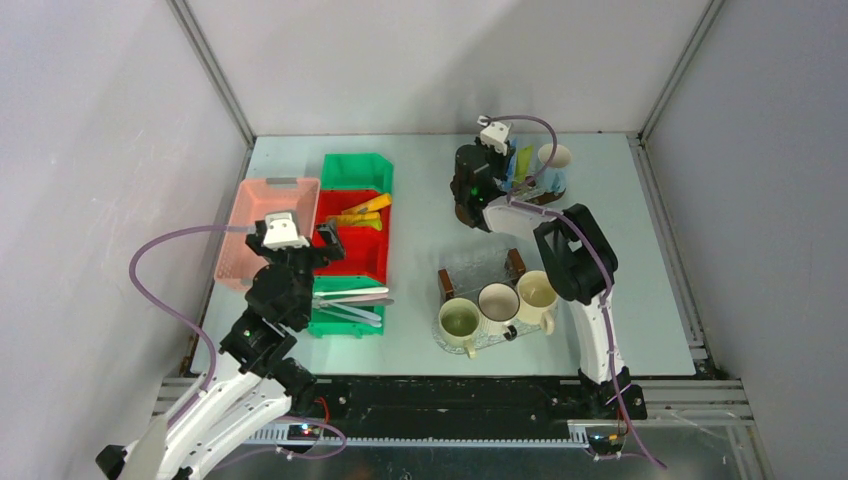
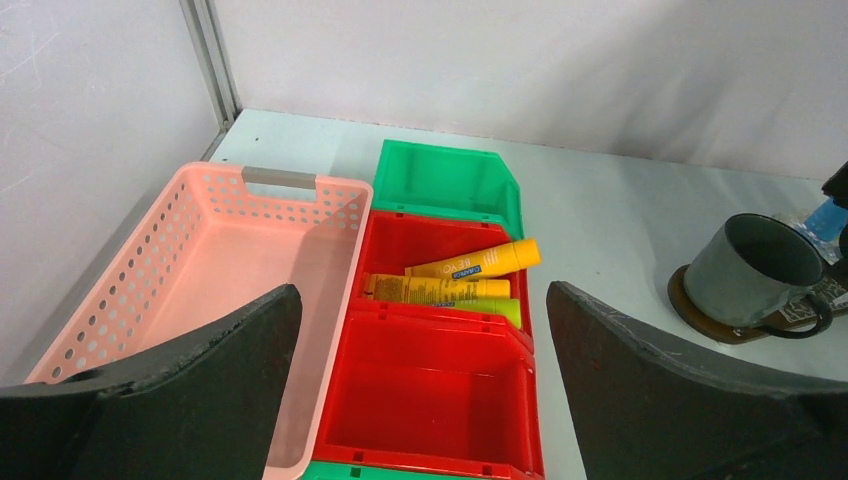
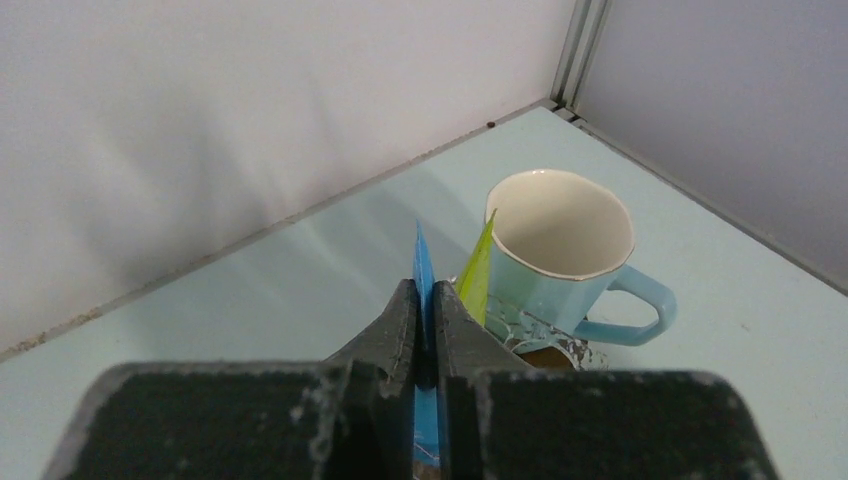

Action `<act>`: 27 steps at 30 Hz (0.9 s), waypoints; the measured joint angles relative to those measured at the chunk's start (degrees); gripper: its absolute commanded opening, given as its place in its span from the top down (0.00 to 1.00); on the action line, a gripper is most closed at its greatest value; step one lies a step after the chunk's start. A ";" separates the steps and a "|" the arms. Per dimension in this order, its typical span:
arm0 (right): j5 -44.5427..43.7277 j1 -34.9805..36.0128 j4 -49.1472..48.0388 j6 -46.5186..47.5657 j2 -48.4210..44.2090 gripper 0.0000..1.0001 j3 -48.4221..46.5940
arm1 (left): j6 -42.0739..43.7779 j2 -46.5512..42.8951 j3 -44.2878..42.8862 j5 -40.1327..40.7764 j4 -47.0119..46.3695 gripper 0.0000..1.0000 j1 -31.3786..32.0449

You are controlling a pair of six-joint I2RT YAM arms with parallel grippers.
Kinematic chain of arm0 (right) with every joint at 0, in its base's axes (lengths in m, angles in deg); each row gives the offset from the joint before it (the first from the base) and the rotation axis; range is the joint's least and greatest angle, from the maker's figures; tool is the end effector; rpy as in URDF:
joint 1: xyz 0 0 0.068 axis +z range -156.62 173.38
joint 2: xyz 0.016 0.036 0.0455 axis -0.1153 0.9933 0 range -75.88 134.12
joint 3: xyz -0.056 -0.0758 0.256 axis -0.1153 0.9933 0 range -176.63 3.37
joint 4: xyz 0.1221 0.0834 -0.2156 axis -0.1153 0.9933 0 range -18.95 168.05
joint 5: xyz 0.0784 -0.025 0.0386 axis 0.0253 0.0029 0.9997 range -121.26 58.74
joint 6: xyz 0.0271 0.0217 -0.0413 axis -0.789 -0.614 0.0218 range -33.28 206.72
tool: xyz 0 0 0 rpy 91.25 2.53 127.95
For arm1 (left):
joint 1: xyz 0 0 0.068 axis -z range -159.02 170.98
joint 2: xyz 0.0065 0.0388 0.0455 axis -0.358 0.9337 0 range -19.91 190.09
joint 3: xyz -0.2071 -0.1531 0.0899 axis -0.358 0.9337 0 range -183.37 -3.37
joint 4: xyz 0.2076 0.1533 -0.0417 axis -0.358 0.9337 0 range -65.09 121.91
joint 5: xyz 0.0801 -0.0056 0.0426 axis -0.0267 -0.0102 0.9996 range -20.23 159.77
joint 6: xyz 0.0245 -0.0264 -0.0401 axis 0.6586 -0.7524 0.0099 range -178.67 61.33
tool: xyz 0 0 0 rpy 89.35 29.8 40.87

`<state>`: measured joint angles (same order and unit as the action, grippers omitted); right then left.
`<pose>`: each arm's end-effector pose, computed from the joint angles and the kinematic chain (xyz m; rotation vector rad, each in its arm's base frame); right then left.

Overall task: Prepare toiletry sets of a toothbrush and toothpaste on the tray
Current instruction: Place the toothpaste in the toothpaste holder.

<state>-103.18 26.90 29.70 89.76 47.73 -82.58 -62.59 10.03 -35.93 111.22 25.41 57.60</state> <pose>0.4202 0.2377 0.2366 0.5242 1.4848 -0.5225 0.1214 -0.0609 0.3202 -0.1369 1.5369 -0.0069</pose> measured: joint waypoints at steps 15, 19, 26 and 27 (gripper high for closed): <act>-0.50 0.02 0.76 -1.25 0.39 0.77 2.10 | 0.00 -0.09 0.02 -0.02 -0.02 0.00 0.11; -0.57 0.17 0.55 -1.18 0.39 0.68 2.47 | 0.00 -0.28 0.11 -0.04 -0.09 0.00 0.20; -1.42 1.40 -4.96 4.13 0.39 0.47 3.58 | 0.00 -0.44 1.14 -0.07 -0.17 0.00 0.22; -1.57 1.77 -6.40 5.60 0.37 0.45 3.74 | 0.00 -0.44 1.14 -0.04 -0.24 0.00 0.22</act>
<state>-104.76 28.67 23.30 95.36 48.10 -78.84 -62.59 9.59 -34.79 111.18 25.17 57.82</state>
